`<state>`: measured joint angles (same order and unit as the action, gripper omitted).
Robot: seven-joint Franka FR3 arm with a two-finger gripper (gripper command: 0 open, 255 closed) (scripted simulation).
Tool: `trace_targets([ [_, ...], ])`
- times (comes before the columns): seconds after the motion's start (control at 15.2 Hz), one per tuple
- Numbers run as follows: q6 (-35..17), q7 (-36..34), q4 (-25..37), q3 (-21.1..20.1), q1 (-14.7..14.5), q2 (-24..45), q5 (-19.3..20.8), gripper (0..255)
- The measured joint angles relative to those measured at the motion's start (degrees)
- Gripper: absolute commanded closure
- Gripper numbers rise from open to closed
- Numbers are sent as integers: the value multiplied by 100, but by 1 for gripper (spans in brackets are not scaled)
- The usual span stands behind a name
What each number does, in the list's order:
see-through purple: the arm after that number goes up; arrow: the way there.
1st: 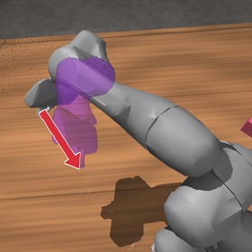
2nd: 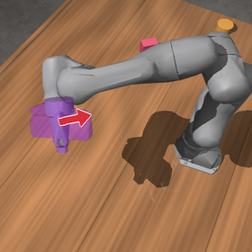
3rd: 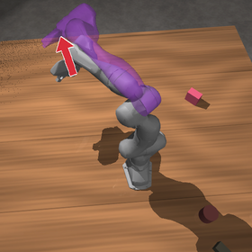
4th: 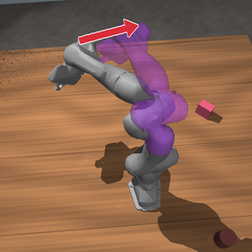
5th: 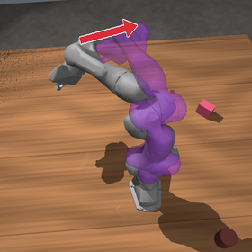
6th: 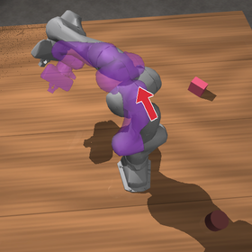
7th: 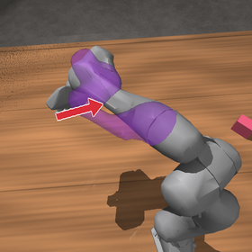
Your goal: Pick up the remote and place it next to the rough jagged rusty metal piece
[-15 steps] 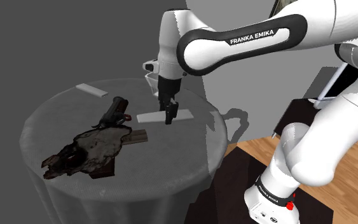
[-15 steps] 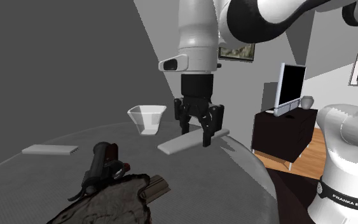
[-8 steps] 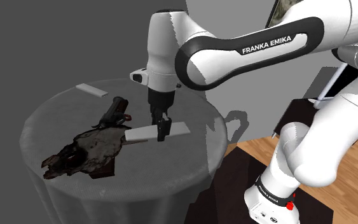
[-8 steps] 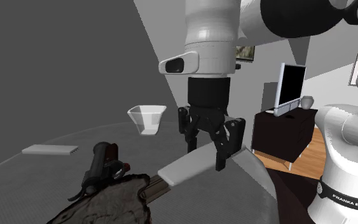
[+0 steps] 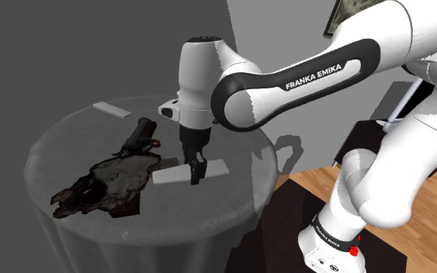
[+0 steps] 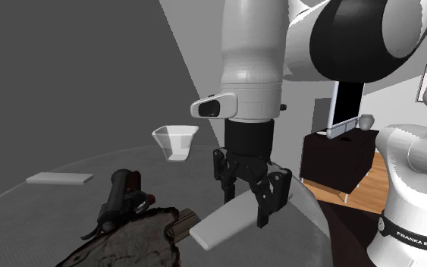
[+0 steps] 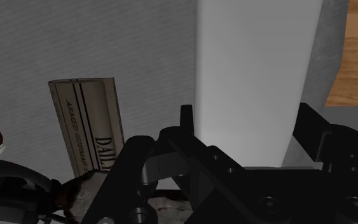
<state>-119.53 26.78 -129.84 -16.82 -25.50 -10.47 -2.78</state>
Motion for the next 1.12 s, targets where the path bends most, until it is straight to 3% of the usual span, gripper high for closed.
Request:
trace_targets([
  [1.12, -1334, -185, -664, -79, 11, 697, 214, 255],
])
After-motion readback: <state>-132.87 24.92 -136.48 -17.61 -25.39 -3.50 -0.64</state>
